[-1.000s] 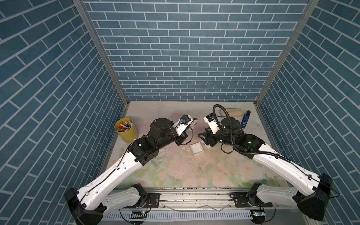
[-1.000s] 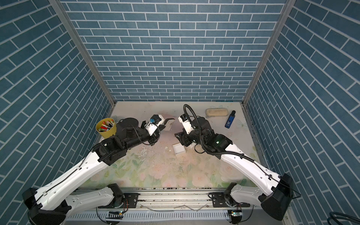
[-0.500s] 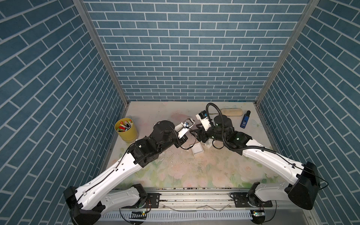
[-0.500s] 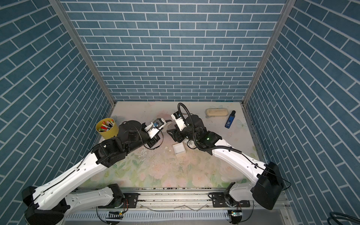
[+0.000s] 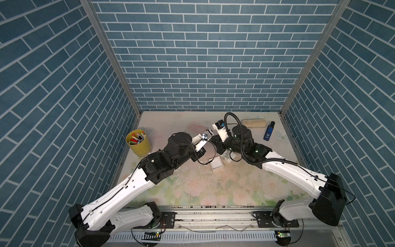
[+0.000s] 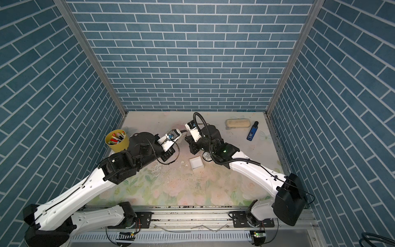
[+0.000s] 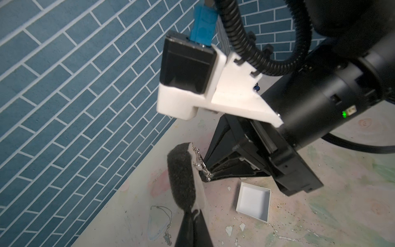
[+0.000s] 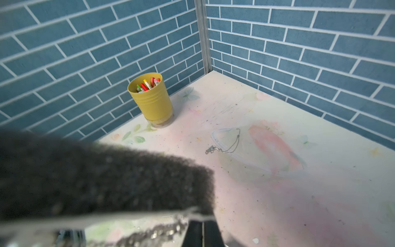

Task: Take the necklace out of the lift-off lid jewelry box
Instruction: Pick up the necklace from the inner lining.

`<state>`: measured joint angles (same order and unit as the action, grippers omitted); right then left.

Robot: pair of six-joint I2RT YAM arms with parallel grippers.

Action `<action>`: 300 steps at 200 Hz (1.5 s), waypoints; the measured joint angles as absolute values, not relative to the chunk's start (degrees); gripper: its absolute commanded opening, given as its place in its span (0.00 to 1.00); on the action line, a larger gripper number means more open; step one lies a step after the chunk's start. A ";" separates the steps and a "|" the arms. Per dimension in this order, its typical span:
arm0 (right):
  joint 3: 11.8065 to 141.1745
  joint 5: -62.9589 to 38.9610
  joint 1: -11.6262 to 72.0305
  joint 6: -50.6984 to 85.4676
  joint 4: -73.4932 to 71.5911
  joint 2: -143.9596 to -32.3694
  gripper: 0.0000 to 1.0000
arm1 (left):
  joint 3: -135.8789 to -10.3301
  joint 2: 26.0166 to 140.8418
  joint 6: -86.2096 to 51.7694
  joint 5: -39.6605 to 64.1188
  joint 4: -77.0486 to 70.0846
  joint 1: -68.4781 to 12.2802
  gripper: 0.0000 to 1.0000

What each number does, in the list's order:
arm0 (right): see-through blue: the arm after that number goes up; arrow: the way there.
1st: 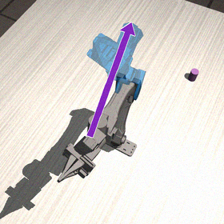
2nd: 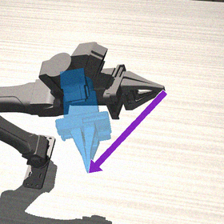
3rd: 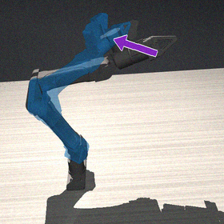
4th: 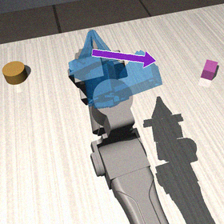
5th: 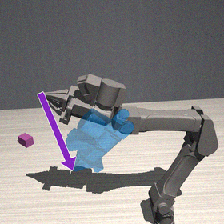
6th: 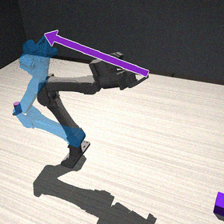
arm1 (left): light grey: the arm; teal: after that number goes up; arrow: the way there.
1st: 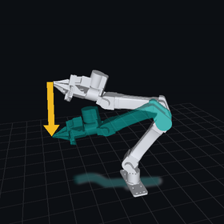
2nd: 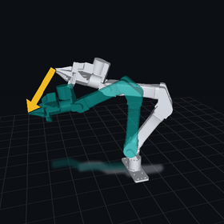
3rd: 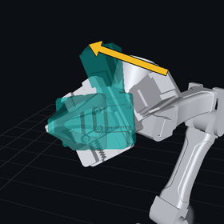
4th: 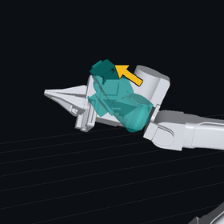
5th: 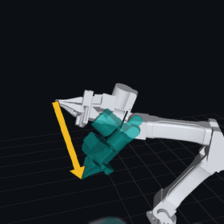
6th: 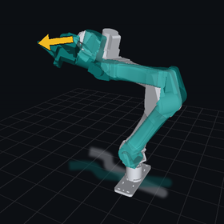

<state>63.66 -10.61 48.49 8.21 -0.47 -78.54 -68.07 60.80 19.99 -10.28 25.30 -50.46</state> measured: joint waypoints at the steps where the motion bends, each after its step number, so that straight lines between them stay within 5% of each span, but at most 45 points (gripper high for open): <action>1: 63.64 -10.55 48.49 8.21 -0.51 -78.52 0.00 | -68.05 60.80 19.99 -10.31 25.30 -50.46 0.01; 78: 59.61 -10.20 48.49 7.40 -1.74 -73.06 0.00 | -67.44 60.93 20.01 -12.58 24.99 -50.54 0.01; 112: 58.04 -10.48 48.53 7.05 -1.74 -72.49 0.38 | -67.44 60.97 19.99 -12.82 24.86 -50.54 0.01; 178: 59.31 -12.34 49.84 6.42 -1.69 -75.40 0.46 | -67.44 61.08 20.01 -12.78 24.58 -50.54 0.01; 242: 63.79 -10.04 50.41 5.61 -1.78 -78.54 0.40 | -67.44 61.43 19.97 -12.60 24.58 -50.54 0.01; 300: 63.90 -6.17 50.63 4.40 -2.63 -78.43 0.04 | -67.33 61.52 19.94 -12.62 24.53 -50.54 0.01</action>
<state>63.90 -6.17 50.63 4.40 -2.63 -78.43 -67.33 61.52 19.94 -12.62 24.53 -50.54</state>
